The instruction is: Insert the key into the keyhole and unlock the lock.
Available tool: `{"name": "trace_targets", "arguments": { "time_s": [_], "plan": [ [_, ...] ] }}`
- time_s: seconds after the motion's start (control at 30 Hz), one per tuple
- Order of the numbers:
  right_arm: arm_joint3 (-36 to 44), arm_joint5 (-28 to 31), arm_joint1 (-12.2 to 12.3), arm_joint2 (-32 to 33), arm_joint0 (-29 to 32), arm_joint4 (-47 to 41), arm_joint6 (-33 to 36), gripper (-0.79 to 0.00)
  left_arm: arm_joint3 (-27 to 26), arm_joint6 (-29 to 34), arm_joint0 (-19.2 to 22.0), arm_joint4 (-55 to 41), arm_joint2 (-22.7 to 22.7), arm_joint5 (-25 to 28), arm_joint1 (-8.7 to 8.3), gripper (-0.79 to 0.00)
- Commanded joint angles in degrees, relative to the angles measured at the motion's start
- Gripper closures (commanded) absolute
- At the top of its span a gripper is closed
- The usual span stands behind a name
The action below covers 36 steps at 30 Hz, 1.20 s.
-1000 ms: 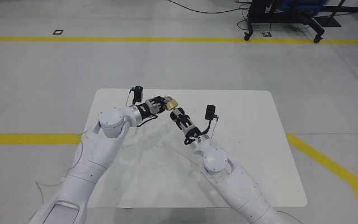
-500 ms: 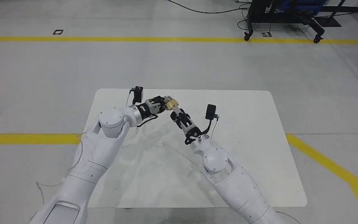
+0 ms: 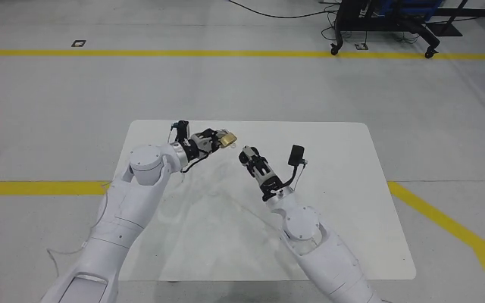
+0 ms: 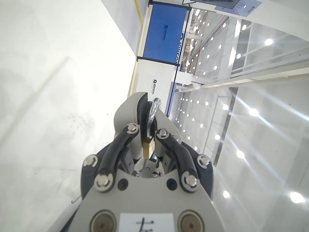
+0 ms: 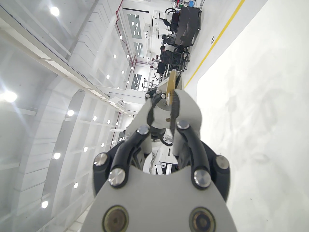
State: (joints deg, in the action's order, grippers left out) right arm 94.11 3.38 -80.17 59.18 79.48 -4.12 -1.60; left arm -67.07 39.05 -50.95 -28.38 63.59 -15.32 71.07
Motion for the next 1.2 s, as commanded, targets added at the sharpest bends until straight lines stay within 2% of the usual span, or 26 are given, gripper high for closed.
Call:
{"name": "trace_targets", "arguments": {
  "time_s": [0.0,0.2,0.4,0.67,0.83,0.9,0.93,0.97,1.0,1.17],
  "plan": [
    [2.5,0.4,0.4,1.3,2.1,0.9,0.8,0.0,0.3,0.4,0.1,-0.8,-0.1,-1.3,0.09,0.0],
    [7.6,3.2,1.0,2.7,5.2,2.9,4.2,0.0,1.9,4.6,0.6,-6.1,-0.6,-5.1,0.57,0.0],
    [5.9,4.0,0.7,0.8,3.6,5.6,5.1,0.0,4.6,11.5,1.6,-12.9,-1.1,-9.0,1.1,0.0],
    [1.1,2.6,-0.1,-0.8,0.4,5.7,2.3,0.0,6.1,13.6,2.5,-14.0,-1.9,-9.4,1.34,0.0],
    [1.0,2.8,-0.3,-0.7,0.4,5.4,1.5,0.0,6.4,14.0,2.8,-13.9,-2.1,-8.8,1.35,0.0],
    [1.9,3.4,-0.3,-0.3,1.1,4.6,1.8,0.0,6.2,12.8,3.0,-12.3,-2.1,-7.0,1.25,0.0],
    [2.5,3.7,-0.2,0.1,1.6,3.7,2.3,-0.225,6.0,12.3,2.8,-11.8,-2.0,-6.0,1.21,0.0],
    [3.4,4.0,-0.2,0.6,2.2,2.3,3.2,-0.643,5.8,12.2,2.6,-12.5,-1.6,-5.1,1.22,0.0],
    [4.2,4.2,0.0,1.2,2.8,1.2,4.1,-0.785,5.5,11.9,2.5,-12.5,-1.4,-4.1,1.21,0.0],
    [7.9,4.1,0.7,3.8,5.8,-1.2,8.8,-0.785,3.7,10.4,1.8,-10.0,-0.8,0.5,0.97,0.0]
  ]
}}
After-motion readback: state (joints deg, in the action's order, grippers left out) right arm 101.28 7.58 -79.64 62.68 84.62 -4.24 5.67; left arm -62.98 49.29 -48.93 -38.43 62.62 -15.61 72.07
